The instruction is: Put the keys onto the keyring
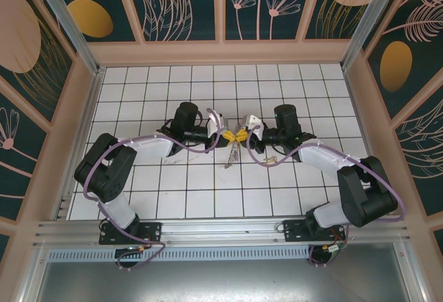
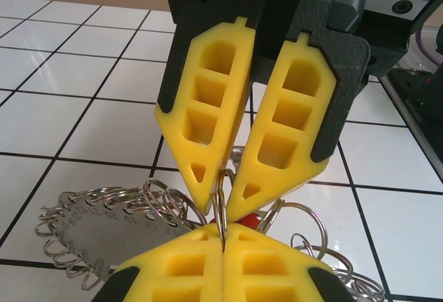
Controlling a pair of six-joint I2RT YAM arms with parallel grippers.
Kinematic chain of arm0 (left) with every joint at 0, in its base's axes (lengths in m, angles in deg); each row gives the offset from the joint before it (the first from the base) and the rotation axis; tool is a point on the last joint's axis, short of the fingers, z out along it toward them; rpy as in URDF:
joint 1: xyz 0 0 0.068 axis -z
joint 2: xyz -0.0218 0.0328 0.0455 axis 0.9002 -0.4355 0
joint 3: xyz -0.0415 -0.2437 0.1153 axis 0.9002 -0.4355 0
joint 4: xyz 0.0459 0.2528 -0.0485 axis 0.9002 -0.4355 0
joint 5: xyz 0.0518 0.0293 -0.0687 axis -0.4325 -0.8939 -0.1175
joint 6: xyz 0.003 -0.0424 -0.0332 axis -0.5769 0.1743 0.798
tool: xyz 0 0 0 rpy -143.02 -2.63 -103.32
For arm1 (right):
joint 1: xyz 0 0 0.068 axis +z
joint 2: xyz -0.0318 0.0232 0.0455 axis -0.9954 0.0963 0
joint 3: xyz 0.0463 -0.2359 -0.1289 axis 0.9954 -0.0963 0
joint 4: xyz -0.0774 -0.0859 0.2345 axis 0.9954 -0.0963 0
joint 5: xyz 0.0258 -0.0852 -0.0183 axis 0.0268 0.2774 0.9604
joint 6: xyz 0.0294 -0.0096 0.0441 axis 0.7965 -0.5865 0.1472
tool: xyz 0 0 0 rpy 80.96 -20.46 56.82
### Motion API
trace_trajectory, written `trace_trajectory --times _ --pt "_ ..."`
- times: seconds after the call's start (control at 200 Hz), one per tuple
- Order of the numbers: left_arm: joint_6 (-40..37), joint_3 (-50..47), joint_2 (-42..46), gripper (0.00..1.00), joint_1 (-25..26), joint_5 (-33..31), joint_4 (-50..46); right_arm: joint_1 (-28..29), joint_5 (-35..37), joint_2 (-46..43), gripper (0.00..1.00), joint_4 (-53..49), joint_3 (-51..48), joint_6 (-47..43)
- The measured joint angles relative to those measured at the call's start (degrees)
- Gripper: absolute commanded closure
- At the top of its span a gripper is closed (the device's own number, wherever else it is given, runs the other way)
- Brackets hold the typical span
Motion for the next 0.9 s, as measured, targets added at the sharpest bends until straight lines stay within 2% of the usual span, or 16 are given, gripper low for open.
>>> trace_trajectory --times 0.12,0.23,0.33,0.415,0.691,0.901 --pt "-0.04 0.0 0.09 1.0 -0.26 -0.07 0.24 -0.02 -0.2 -0.44 1.0 -0.04 -0.02 0.59" --pt "-0.52 0.0 0.2 1.0 -0.26 -0.07 0.11 -0.07 -0.2 -0.74 1.0 -0.35 -0.02 0.72" --pt "-2.23 0.98 0.31 0.86 -0.24 -0.11 -2.36 -0.07 -0.2 -0.87 1.0 -0.72 -0.02 0.72" --pt "-4.24 2.67 0.33 0.82 -0.2 -0.31 -5.6 -0.04 0.09 -0.87 1.0 -1.09 0.0 0.7" --pt "-10.45 9.53 0.39 0.78 0.76 -1.07 -16.17 0.0 1.79 -0.87 1.0 -2.8 0.0 0.66" --pt "-12.5 10.27 0.39 0.76 0.94 -2.75 -20.17 0.0 1.99 -0.87 1.0 -3.26 0.0 0.68"
